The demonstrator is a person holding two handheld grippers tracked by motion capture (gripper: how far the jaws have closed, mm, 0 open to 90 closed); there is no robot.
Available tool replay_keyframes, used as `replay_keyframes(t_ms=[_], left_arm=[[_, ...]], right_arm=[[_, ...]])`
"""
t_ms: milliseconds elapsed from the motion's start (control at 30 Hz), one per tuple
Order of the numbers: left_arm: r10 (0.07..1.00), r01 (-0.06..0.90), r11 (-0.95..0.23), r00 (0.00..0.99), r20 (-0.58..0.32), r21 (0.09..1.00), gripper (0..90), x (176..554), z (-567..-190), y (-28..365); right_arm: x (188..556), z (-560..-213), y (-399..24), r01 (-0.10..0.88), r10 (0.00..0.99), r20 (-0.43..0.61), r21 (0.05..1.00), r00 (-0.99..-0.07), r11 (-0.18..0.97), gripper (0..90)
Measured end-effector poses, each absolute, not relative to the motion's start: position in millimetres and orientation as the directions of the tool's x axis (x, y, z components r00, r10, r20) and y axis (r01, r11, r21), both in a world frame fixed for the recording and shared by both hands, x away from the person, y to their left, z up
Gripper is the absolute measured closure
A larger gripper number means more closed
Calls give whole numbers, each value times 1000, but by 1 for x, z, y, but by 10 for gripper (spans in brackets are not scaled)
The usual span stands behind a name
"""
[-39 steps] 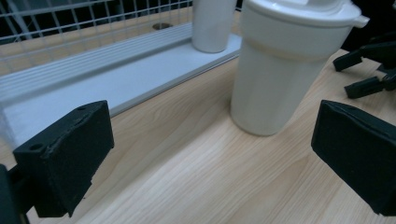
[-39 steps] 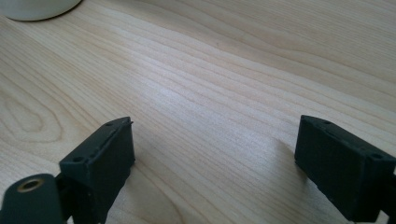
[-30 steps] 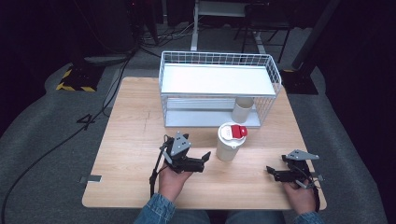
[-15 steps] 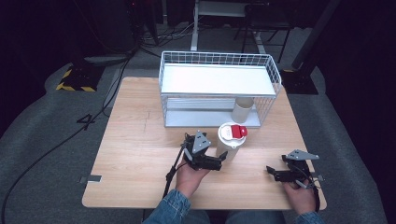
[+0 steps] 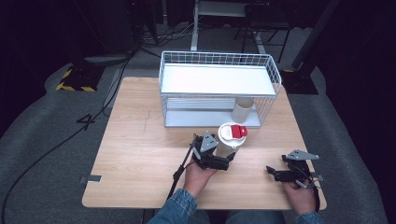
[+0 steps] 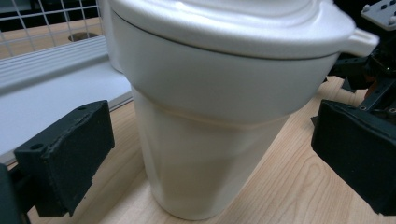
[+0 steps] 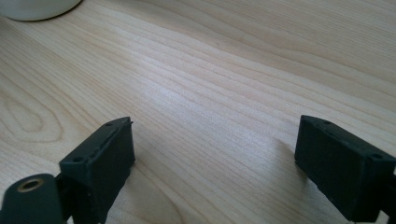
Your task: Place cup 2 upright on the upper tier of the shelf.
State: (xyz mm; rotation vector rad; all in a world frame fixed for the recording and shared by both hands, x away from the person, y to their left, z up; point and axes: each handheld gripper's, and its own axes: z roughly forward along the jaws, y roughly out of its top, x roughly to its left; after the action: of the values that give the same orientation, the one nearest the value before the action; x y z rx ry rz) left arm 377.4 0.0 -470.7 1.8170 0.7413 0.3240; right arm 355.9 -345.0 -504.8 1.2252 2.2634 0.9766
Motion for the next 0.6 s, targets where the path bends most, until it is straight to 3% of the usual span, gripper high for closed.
replay_keyframes(t_ms=[600], left_arm=[[620,341,-156,765,-177,927,0,398,-493,-18]], right_arm=[[356,-505,-345,570,839,-8,730,-544,376,122]])
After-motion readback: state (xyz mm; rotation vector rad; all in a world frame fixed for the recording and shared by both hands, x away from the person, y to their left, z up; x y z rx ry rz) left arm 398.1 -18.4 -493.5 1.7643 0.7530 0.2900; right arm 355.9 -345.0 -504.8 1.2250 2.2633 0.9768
